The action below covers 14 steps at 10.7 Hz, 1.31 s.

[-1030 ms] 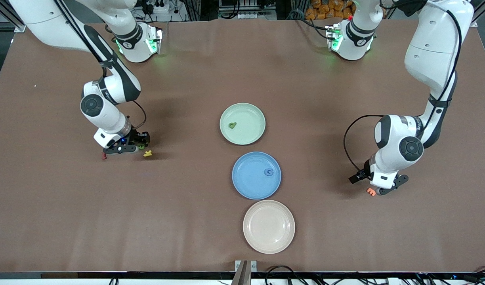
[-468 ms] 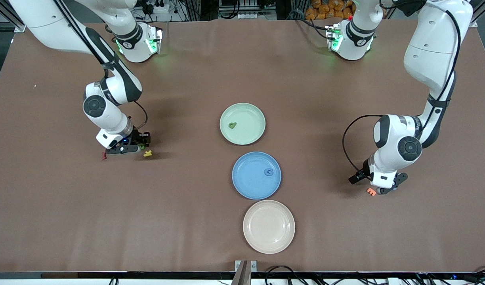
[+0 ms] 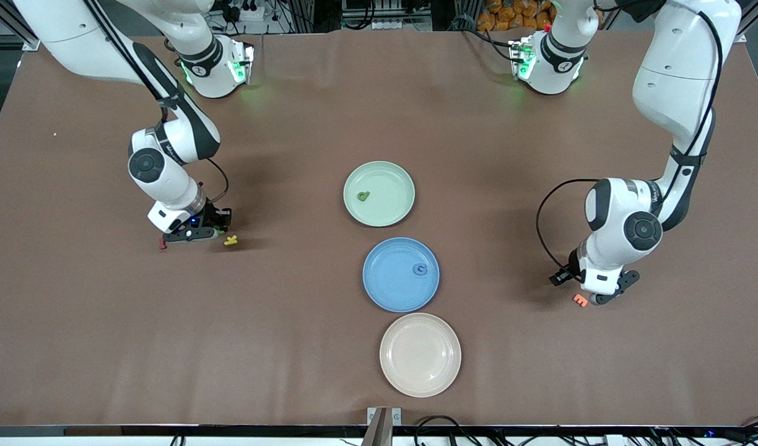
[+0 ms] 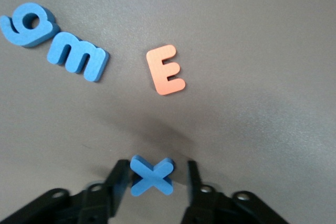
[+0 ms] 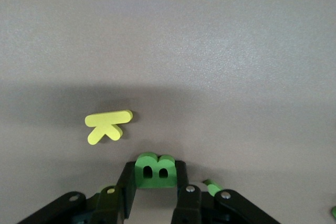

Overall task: Sort letters by color into matching plates
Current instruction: 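Grasp blue x with the left gripper while the right gripper grasps green B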

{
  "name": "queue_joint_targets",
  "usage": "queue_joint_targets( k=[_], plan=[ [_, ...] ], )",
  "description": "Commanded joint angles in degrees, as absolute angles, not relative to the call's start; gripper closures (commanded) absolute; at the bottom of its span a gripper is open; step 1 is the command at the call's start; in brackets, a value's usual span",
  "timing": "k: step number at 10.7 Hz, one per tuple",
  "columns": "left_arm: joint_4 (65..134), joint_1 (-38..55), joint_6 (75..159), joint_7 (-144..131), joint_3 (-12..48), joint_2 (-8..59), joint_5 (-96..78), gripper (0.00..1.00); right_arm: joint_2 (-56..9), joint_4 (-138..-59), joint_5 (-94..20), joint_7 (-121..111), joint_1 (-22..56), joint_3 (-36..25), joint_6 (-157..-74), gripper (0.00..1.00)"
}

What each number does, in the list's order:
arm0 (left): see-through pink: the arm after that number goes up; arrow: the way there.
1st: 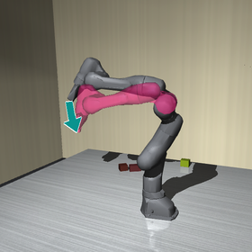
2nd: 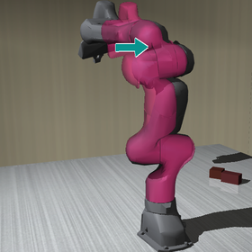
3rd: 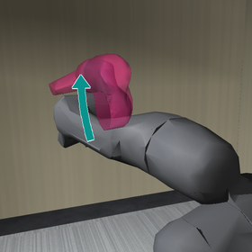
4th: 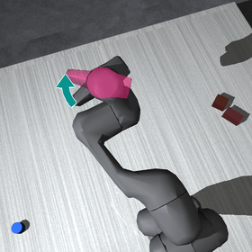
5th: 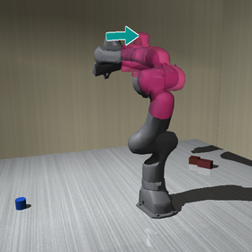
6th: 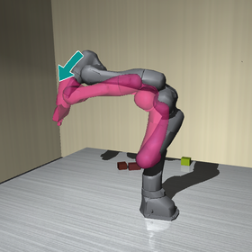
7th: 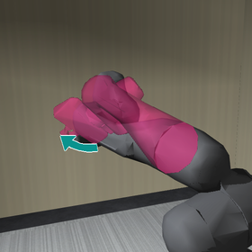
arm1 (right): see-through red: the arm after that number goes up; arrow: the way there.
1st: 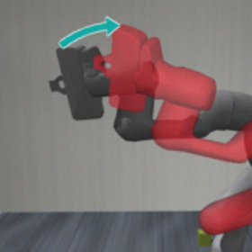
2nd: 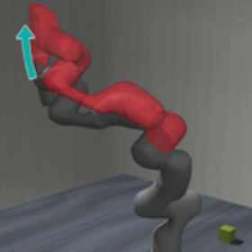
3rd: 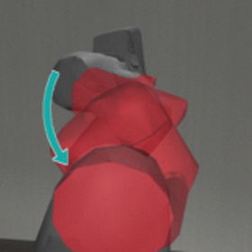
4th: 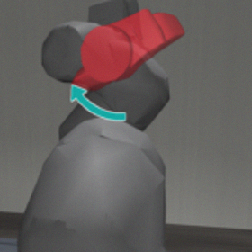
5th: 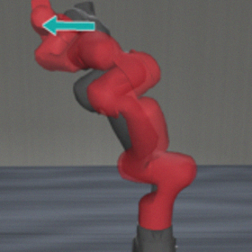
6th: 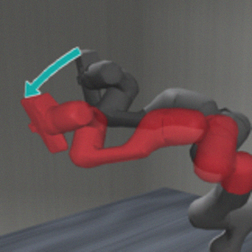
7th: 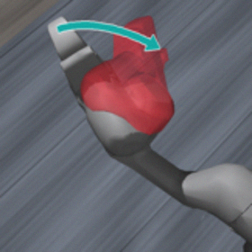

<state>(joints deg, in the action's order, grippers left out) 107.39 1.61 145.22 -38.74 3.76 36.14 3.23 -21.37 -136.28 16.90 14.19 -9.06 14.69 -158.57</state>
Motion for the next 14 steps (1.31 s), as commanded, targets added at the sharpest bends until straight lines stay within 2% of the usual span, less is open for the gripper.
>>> queue_joint_targets(
  k=[1,3,6,10,12,14],
  plan=[
    [108.81,1.76,145.63,-38.5,3.78,35.77,3.43,1.0,-20.4,-135.97,18.02,15.73,-8.53,13.89,-158.12,1.0],
    [108.63,1.84,145.63,-38.5,3.87,35.68,3.52,1.0,-18.9,-135.44,18.02,18.27,-7.3,14.06,-155.76,1.0],
    [107.58,2.98,145.63,-38.67,3.96,35.33,3.52,1.0,-16.96,-131.06,18.02,26.52,-3.0,14.94,-145.4,1.0],
    [106.52,5.0,145.63,-40.33,4.39,34.02,3.17,1.0,-17.05,-127.45,17.4,34.25,0.43,18.97,-143.97,1.0],
    [105.21,7.54,145.55,-45.06,4.66,33.93,2.9,1.0,-17.49,-123.77,17.49,40.14,3.67,20.91,-138.9,1.0],
    [104.24,9.74,144.76,-47.8,5.1,33.93,2.55,1.0,-17.67,-122.43,17.23,44.89,8.06,21.18,-137.81,1.0]
  ],
)
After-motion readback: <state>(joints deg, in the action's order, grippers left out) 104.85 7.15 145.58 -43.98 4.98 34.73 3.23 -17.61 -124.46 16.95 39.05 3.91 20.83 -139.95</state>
